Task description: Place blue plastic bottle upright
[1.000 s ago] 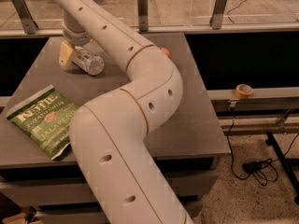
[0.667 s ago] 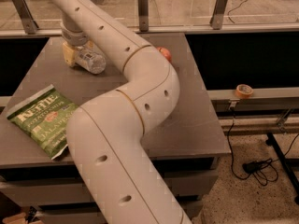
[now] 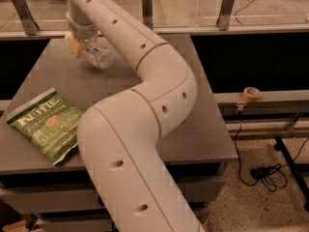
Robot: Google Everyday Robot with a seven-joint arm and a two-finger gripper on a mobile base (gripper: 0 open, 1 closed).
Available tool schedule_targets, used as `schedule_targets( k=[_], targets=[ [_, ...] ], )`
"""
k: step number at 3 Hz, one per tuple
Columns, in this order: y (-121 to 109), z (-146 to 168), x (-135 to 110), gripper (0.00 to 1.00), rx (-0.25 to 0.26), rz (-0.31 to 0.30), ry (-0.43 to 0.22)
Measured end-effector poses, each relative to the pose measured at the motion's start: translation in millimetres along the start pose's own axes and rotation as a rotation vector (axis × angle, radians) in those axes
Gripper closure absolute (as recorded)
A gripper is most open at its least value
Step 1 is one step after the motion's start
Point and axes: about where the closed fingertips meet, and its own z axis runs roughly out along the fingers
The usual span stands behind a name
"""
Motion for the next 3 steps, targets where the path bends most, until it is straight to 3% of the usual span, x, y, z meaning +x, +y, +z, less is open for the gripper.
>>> schedule_targets(
  k=[1, 2, 3],
  targets=[
    [-26, -50, -2, 1.00, 0.009, 0.007, -0.164],
    [-41, -125, 26, 1.00, -0.010, -0.005, -0.392],
    [-25, -147, 51, 1.00, -0.060, -0.051, -0.550]
  ],
)
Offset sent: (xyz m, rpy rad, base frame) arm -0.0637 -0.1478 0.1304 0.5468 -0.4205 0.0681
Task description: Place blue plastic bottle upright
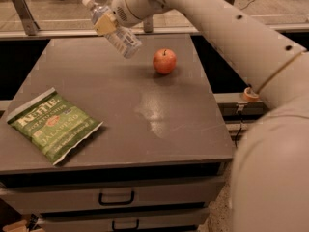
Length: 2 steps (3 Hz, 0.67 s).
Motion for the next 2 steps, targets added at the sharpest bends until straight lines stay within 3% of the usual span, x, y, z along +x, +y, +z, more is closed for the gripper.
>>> schedule_targets(
  k=[1, 2],
  targets=[
    [-11.0, -17.2, 1.2, 1.00, 0.028, -0.008, -0.078],
    [-11.9, -17.4, 0.9, 1.00, 0.031, -0.008, -0.077]
  ],
)
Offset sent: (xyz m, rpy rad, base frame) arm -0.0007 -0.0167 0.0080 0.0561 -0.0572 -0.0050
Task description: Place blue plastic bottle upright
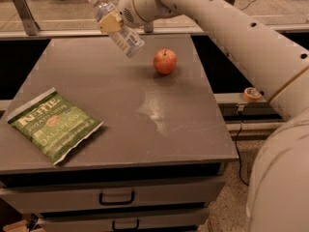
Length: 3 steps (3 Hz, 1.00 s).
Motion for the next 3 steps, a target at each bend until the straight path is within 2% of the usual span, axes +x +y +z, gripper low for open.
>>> schedule_targets(
  k=[1, 2, 3],
  targets=[
    [4, 6, -8, 1.00, -0.057, 0.009, -0.047],
    [12, -12, -11, 1.00, -0.108, 0.040, -0.135],
    [20, -43, 0, 1.00, -0.144, 0.092, -0.239]
  ],
)
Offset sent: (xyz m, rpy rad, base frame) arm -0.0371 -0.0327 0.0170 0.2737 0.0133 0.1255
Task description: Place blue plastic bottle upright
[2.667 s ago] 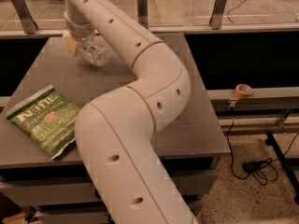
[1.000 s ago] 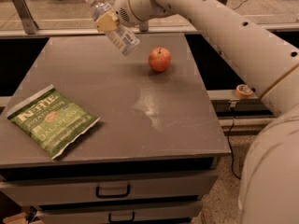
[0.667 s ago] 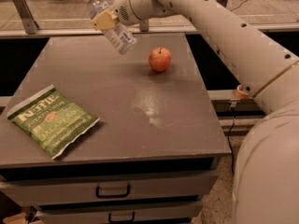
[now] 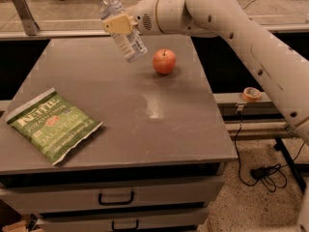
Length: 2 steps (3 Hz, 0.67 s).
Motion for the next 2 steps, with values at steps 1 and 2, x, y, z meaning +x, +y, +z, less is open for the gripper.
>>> schedule_targets(
  k=[1, 2],
  targets=[
    [4, -35, 6, 1.00, -0.036, 0.053, -0.133],
    [8, -68, 4, 1.00, -0.085, 0.067, -0.279]
  ],
)
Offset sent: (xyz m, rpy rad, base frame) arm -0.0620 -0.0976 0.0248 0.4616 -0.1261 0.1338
